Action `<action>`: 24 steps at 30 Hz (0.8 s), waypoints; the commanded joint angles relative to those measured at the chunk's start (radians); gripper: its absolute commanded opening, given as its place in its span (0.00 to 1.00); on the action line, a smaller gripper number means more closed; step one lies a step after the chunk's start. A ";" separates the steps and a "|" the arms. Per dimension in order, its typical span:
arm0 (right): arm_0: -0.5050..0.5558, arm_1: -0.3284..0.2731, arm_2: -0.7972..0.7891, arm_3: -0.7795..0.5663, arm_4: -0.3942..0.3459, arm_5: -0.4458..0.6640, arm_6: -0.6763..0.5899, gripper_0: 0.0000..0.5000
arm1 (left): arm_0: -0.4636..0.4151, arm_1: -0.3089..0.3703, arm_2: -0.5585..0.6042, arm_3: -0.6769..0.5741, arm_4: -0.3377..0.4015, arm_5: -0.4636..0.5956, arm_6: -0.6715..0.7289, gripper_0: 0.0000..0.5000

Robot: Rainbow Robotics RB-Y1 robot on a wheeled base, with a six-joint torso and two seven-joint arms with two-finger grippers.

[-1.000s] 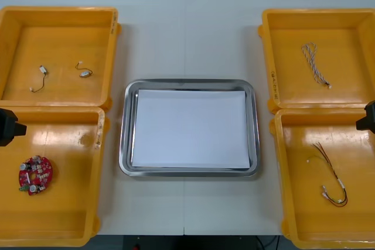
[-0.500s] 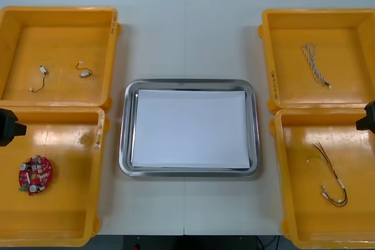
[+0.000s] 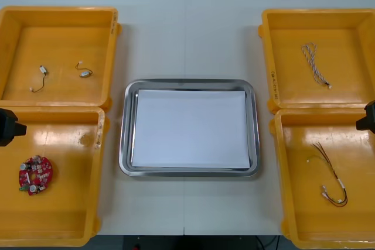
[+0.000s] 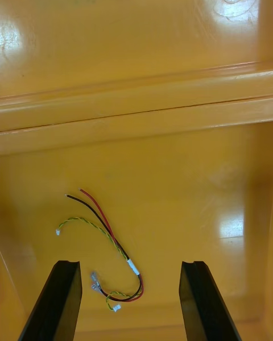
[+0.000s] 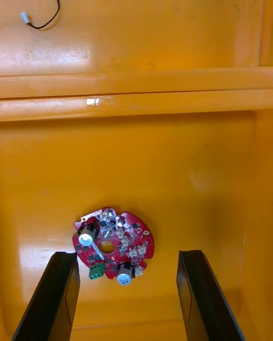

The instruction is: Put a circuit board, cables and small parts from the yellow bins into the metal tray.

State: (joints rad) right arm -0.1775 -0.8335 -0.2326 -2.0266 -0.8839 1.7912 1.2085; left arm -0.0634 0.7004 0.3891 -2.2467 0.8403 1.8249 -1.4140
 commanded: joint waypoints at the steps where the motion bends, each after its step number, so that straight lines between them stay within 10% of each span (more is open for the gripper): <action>1: 0.001 0.001 -0.030 -0.021 -0.004 0.001 0.057 1.00 | -0.029 0.044 -0.007 -0.004 -0.009 0.007 -0.088 1.00; 24: 0.001 0.001 -0.030 -0.021 -0.004 0.001 0.057 1.00 | -0.029 0.044 -0.007 -0.004 -0.009 0.007 -0.088 1.00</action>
State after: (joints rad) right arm -0.1775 -0.8335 -0.2326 -2.0266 -0.8839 1.7912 1.2085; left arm -0.0634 0.7004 0.3891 -2.2467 0.8403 1.8249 -1.4140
